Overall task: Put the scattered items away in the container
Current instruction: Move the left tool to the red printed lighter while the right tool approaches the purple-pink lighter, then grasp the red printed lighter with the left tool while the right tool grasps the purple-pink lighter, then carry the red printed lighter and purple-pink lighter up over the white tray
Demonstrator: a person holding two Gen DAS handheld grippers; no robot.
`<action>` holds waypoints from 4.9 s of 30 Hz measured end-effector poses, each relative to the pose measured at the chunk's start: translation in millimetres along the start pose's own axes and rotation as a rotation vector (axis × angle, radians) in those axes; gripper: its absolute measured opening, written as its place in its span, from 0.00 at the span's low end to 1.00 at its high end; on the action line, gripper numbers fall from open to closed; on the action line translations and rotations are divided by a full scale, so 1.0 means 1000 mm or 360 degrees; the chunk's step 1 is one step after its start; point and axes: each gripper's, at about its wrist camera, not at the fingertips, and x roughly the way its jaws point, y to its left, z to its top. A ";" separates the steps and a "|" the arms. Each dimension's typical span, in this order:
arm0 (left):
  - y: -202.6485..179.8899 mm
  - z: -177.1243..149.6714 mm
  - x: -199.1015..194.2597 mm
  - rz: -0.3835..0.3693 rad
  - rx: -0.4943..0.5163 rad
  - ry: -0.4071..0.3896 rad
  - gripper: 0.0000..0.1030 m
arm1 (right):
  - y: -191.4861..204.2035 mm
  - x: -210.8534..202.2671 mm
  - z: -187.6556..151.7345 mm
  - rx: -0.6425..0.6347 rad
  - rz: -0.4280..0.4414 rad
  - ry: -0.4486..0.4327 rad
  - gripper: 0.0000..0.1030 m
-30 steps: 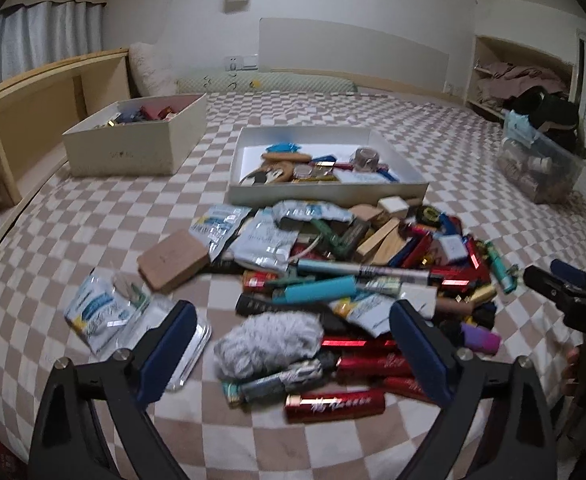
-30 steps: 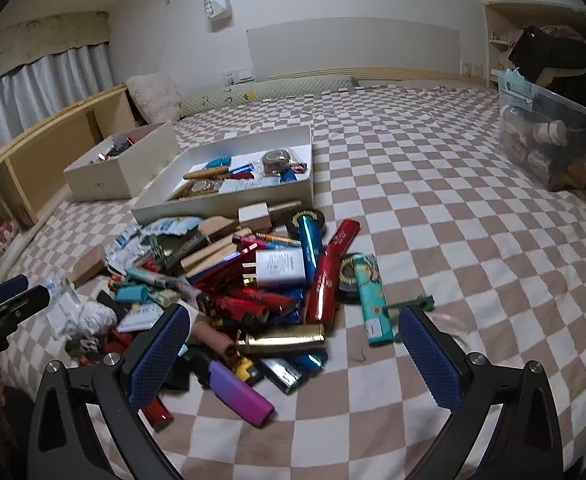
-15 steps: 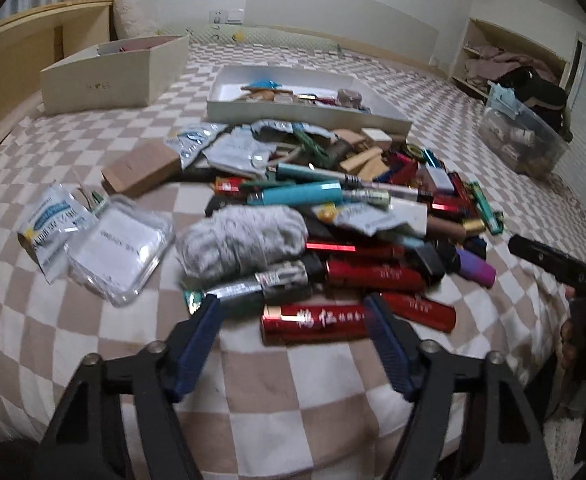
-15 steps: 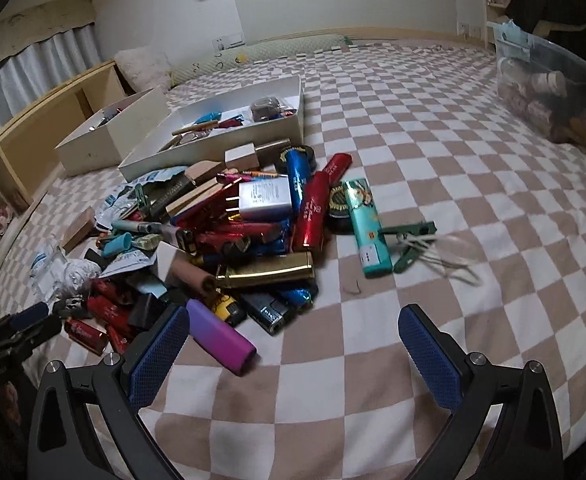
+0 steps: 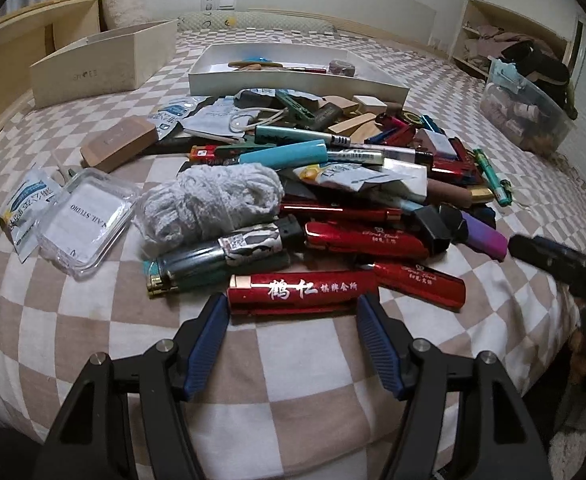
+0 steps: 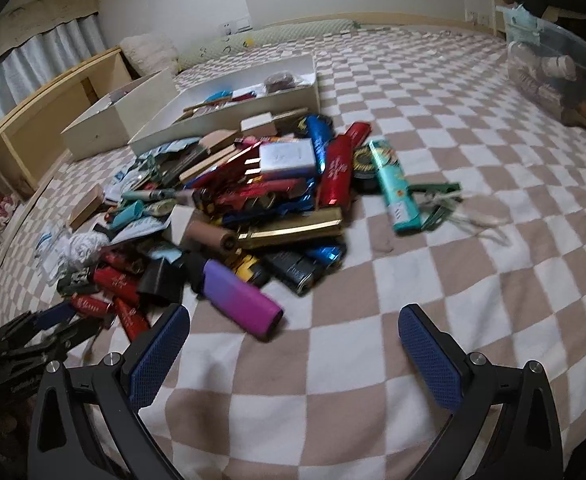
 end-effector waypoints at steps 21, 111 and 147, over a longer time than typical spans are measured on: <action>-0.006 -0.007 -0.003 -0.0031 -0.0115 0.0017 0.72 | -0.006 0.023 0.007 -0.0095 -0.0245 0.0031 1.00; -0.025 0.003 -0.017 0.0079 -0.0052 -0.0006 0.80 | 0.045 -0.006 -0.014 -0.0224 -0.0007 0.0127 0.82; 0.003 0.159 -0.016 0.0110 -0.0077 -0.0312 0.80 | 0.067 0.006 0.149 -0.0274 -0.0012 -0.0261 0.82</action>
